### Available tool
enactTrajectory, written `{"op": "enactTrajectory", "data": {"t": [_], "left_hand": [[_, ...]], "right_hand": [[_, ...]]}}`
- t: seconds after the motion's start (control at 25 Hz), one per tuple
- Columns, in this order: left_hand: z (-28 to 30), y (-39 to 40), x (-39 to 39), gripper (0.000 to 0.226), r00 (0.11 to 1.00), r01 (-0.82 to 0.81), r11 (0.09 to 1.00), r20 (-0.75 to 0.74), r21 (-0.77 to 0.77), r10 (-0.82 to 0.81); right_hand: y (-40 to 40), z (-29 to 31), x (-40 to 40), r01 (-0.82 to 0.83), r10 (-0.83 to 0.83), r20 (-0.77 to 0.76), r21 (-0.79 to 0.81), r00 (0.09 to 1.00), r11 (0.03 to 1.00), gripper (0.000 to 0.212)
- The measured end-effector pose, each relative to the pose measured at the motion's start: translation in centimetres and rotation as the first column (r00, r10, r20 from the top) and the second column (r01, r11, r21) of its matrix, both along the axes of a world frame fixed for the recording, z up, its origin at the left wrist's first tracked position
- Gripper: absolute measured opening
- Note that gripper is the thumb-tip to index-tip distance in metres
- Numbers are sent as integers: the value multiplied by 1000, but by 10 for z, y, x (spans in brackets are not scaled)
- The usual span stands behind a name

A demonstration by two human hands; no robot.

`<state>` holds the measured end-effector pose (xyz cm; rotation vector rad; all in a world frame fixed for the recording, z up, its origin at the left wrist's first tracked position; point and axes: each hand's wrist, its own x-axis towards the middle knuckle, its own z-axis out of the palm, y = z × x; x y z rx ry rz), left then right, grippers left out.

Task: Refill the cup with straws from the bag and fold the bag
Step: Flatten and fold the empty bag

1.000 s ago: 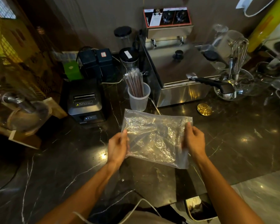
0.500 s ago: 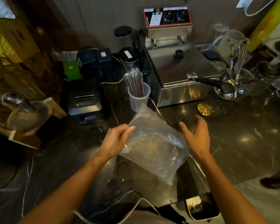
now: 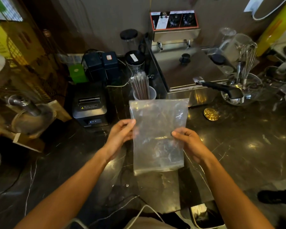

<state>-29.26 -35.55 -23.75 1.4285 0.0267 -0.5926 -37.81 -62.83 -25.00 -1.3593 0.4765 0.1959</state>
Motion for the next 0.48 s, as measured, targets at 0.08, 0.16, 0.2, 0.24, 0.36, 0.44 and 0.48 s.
{"op": "enactTrajectory", "data": {"t": [0.08,0.16,0.2,0.24,0.36,0.44,0.48], "left_hand": [[-16,-1,-12,45,991,123,991,-61,56,-119],[-25,-3,-21,31,992,127,986,-4,106,-127],[-27,-4,-23,28,997,80,993,10,92,-81],[-28,-3,-22,25,999,38,995,27,91,-40],[-22,-1,-21,20,997,-7,996,82,91,0],[-19,-1,-21,16,994,1,995,105,102,-12],[-18,-1,-21,13,993,2,994,114,111,-15]], "right_hand": [[-2,-2,0,37,-37,5,77,999,996,8],[-5,-3,-1,44,-43,-10,88,999,995,16],[-6,-4,-2,45,-43,-25,79,999,996,23],[-7,-4,-5,49,-46,-41,68,998,996,28],[-4,-4,-13,90,-91,-41,-29,995,996,22],[-2,-3,-14,145,-151,-42,-115,988,983,18],[-1,-4,-13,169,-178,-47,-147,983,975,23]]}}
